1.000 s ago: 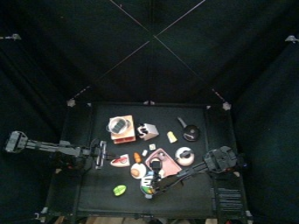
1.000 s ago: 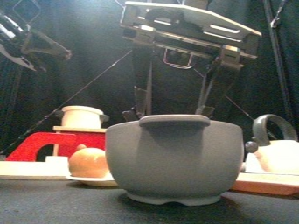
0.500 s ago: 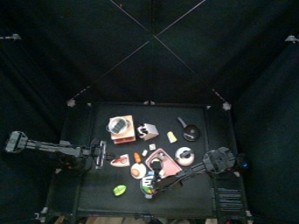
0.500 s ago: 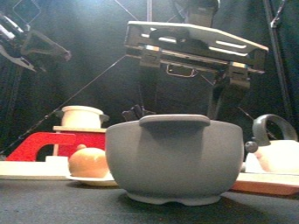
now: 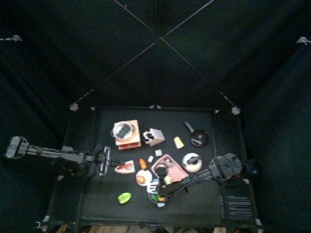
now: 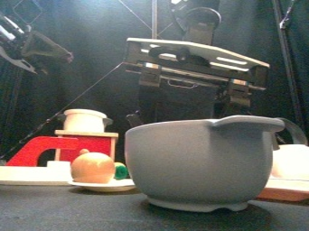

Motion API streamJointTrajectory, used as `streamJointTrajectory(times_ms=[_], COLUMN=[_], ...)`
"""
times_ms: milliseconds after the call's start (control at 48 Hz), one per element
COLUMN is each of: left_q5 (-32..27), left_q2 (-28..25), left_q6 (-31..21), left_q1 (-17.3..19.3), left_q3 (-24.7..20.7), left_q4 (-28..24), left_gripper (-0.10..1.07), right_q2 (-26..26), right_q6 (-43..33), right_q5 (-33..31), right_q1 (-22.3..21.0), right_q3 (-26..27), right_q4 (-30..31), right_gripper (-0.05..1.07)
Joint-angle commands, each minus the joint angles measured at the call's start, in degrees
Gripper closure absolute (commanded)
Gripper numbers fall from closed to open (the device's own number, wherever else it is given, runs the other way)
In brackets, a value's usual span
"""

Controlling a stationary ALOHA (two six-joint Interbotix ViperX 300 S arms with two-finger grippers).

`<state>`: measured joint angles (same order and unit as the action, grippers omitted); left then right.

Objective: Grab white sushi piece from bowl

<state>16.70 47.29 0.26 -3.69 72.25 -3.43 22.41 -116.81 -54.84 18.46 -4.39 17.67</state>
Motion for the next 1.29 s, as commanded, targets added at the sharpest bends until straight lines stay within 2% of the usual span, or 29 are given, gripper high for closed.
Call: streamJointTrajectory(times_ms=[0, 188, 333, 729, 1000, 1271], left_q5=[0.26, 0.26, 0.26, 0.26, 0.26, 0.26], left_q2=[-0.09, -0.09, -0.09, -0.09, -0.09, -0.09], left_q6=[0.09, 0.09, 0.09, 0.09, 0.09, 0.09], left_q1=[0.09, 0.09, 0.09, 0.00, 0.00, 0.09], left_q3=[-0.70, -0.62, -0.62, -0.62, -0.62, -0.70], left_q4=[-0.09, -0.09, 0.00, -0.09, 0.09, 0.09], left_gripper=[1.00, 1.00, 1.00, 1.00, 1.00, 1.00], right_q2=[-0.97, -0.62, -0.62, -1.85, -4.31, -4.04], right_q6=[0.09, 0.18, 0.18, 0.53, 1.67, 4.83], right_q5=[0.18, 0.18, 0.18, -0.88, -5.36, -8.96], right_q1=[-0.09, -0.09, -0.09, -0.09, 0.18, 0.26], right_q3=[0.97, 0.88, 0.97, 2.81, 3.60, 6.24], right_q4=[0.09, 0.00, 0.00, 0.35, 0.62, 0.35], right_gripper=[0.09, 0.09, 0.14, 0.43, 0.43, 0.43])
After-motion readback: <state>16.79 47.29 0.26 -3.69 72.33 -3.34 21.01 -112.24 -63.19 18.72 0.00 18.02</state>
